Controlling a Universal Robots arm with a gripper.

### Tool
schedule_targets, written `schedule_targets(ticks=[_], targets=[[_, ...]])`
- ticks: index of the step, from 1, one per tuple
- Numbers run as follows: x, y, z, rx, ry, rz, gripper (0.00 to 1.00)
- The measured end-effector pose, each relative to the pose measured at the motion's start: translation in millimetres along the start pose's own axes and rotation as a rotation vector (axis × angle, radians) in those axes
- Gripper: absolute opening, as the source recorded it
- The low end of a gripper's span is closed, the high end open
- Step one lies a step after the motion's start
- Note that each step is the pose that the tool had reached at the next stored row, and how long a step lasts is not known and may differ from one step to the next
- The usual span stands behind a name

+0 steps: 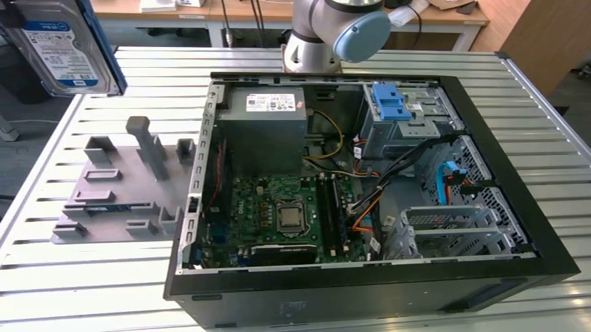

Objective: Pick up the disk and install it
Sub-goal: 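Pick up the disk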

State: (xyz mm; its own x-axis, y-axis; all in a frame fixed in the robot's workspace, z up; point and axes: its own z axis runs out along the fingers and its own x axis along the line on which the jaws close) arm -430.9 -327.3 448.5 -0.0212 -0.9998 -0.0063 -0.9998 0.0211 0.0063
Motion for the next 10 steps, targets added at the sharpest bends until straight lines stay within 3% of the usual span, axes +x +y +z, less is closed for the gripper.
schedule_targets(ticks=[10], targets=[[-0.1,0.1,-10.8,0.0002,0.0,0.0,0.36]])
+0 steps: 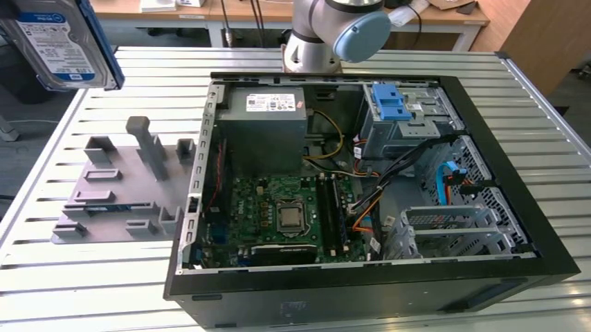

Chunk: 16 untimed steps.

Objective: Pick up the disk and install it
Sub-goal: 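Pick up the disk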

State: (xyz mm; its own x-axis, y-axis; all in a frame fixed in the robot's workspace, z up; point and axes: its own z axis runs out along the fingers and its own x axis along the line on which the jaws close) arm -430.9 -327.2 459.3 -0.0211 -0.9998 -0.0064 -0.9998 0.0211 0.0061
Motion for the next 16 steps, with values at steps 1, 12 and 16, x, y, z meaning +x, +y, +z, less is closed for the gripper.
schedule_targets(ticks=[1,12,16], targets=[[0.0,0.0,-1.0,0.0001,0.0,0.0,0.36],[-0.1,0.1,-13.1,0.0006,0.0,0.0,0.36],[-0.2,0.1,-17.5,0.0008,0.0,0.0,0.36]])
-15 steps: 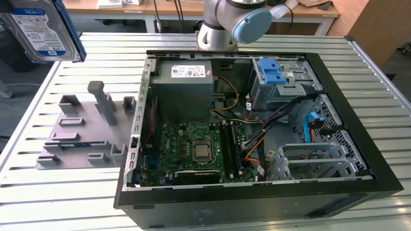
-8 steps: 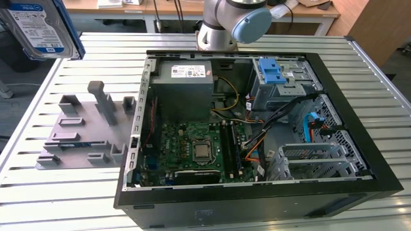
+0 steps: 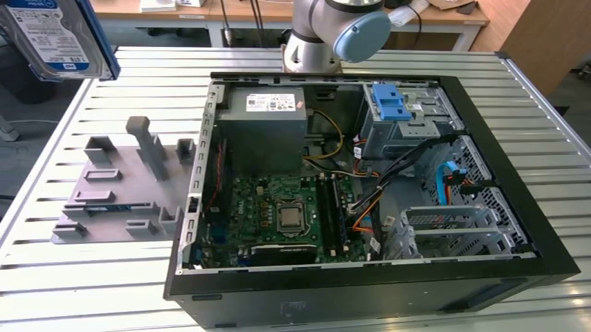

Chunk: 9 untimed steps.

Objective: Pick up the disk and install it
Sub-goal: 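Pick up the disk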

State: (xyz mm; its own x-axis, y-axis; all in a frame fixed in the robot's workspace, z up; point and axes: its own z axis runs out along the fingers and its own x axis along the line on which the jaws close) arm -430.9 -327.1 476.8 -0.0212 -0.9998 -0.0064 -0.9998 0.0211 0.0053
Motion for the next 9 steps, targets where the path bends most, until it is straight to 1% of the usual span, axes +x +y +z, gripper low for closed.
schedule_targets(ticks=[9], targets=[[-0.1,0.1,-7.9,0.0004,0.0,0.0,0.36]])
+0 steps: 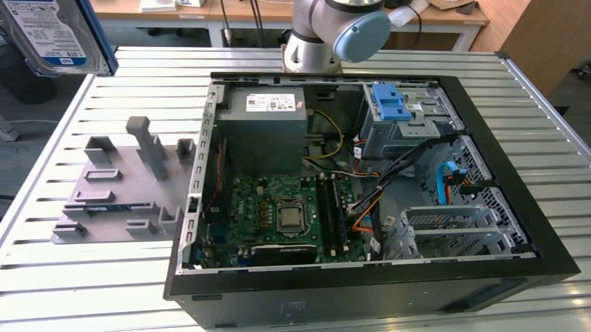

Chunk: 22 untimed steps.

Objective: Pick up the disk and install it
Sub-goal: 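Pick up the disk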

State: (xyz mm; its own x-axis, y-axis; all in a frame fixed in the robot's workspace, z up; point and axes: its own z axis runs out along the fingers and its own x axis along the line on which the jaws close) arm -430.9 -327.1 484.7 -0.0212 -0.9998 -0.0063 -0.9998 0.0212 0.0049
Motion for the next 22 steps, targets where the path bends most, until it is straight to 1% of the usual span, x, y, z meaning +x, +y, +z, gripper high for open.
schedule_targets(ticks=[7,22], targets=[[-0.1,-0.2,-0.4,0.0,0.0,0.0,0.36],[-0.2,-10.0,-0.4,0.0,0.0,0.0,0.36]])
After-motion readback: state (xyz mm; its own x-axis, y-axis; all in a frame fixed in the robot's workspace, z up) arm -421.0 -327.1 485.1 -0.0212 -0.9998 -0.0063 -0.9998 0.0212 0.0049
